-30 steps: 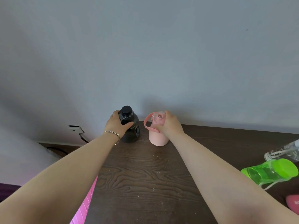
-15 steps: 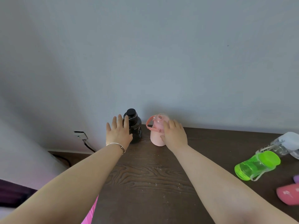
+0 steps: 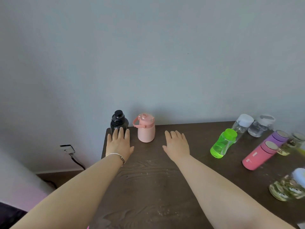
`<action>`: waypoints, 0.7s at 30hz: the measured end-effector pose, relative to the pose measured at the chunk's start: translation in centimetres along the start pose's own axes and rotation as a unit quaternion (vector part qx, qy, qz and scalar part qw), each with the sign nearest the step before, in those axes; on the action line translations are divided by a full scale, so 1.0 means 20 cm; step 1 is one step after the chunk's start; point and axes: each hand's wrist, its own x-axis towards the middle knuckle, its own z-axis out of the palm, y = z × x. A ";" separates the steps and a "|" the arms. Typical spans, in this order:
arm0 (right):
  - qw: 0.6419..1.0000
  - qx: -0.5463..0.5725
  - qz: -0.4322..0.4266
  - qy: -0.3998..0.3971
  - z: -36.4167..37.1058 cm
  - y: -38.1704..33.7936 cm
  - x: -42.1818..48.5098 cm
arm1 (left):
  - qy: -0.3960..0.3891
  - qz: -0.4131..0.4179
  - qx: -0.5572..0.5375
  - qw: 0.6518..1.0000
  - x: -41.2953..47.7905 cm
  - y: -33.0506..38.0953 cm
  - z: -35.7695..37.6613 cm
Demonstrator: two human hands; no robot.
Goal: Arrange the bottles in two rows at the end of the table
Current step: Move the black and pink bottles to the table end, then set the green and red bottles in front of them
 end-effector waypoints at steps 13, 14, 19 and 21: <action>0.994 0.024 0.091 0.054 -0.24 0.61 -0.34 | 0.041 0.076 0.044 0.995 -0.10 0.53 -0.28; 0.993 0.028 0.094 0.059 -0.25 0.68 -0.36 | 0.041 0.081 0.042 0.995 -0.10 0.62 -0.30; 0.994 0.037 0.088 0.055 -0.25 1.07 -0.53 | 0.011 0.104 0.014 0.994 -0.16 1.10 -0.30; 0.995 0.032 0.082 0.053 -0.25 1.22 -0.58 | 0.005 0.116 0.020 0.993 -0.17 1.32 -0.30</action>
